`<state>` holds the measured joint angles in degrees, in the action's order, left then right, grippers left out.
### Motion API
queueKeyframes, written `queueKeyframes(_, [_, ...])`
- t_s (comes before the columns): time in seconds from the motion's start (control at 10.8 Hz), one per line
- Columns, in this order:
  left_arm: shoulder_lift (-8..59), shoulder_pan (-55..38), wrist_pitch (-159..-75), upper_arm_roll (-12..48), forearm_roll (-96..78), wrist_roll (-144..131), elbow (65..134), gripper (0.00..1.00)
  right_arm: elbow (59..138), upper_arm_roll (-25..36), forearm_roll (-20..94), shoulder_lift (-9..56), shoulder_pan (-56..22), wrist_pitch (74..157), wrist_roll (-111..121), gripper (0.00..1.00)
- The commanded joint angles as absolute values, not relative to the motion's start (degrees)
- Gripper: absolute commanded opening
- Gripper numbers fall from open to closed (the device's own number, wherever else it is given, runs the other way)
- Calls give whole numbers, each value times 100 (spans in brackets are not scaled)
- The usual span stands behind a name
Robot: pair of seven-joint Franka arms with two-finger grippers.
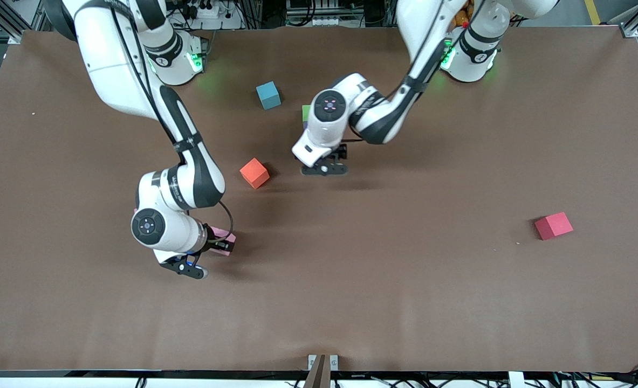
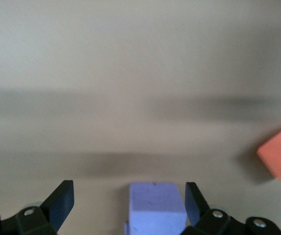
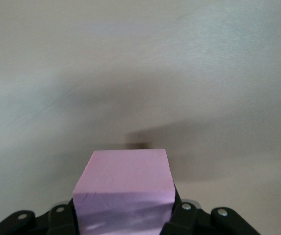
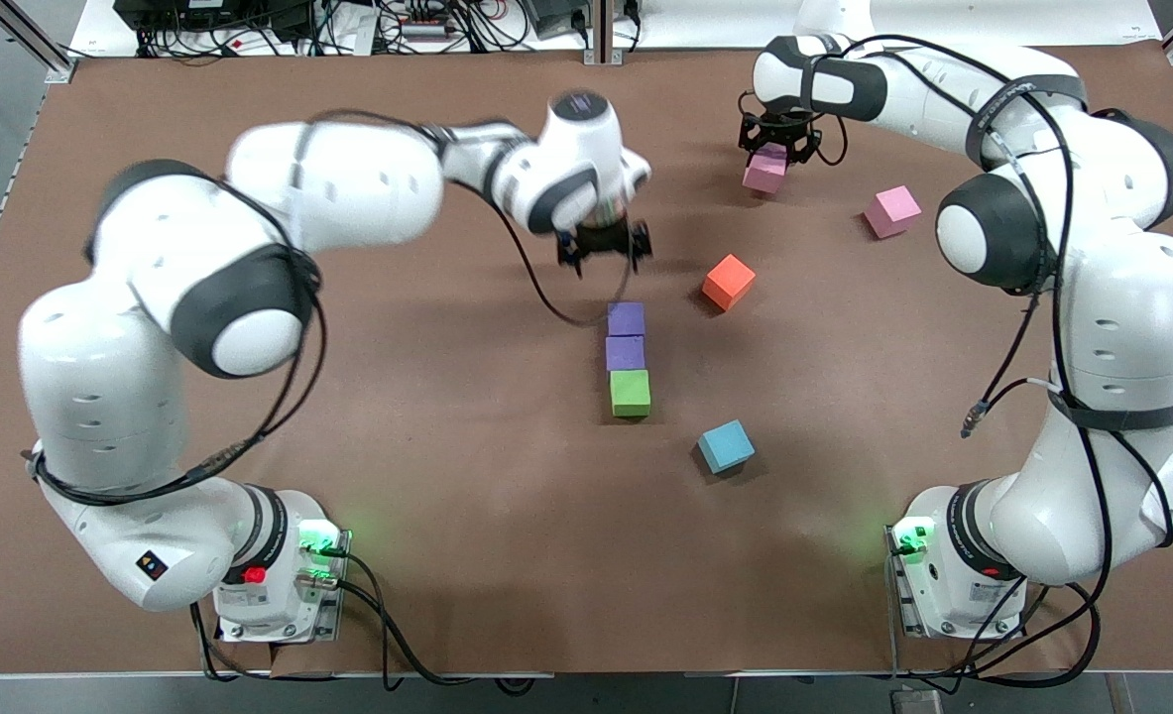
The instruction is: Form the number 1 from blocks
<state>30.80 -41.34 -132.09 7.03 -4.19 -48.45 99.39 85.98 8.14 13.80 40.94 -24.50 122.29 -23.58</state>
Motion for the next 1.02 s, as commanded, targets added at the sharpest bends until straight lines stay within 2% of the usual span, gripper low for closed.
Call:
queueKeyframes(0.0, [2533,-3309,-12868,817,77,-4433,10142,100,9184,870,1064,3551,-3161,12243,-2320,53])
queueKeyframes(0.47, [2241,-1200,-12841,984,88,-1518,10538,100,8991,861,1282,3875,-4366,12331,-3050,54])
queueKeyframes(0.65, [2302,-670,-12850,932,97,-785,10687,100,8912,861,1835,3972,-4735,12340,-3050,54])
queueKeyframes(0.93, [2548,-204,-12963,695,299,172,10688,100,8956,861,1863,4130,-5150,12664,-3374,56])
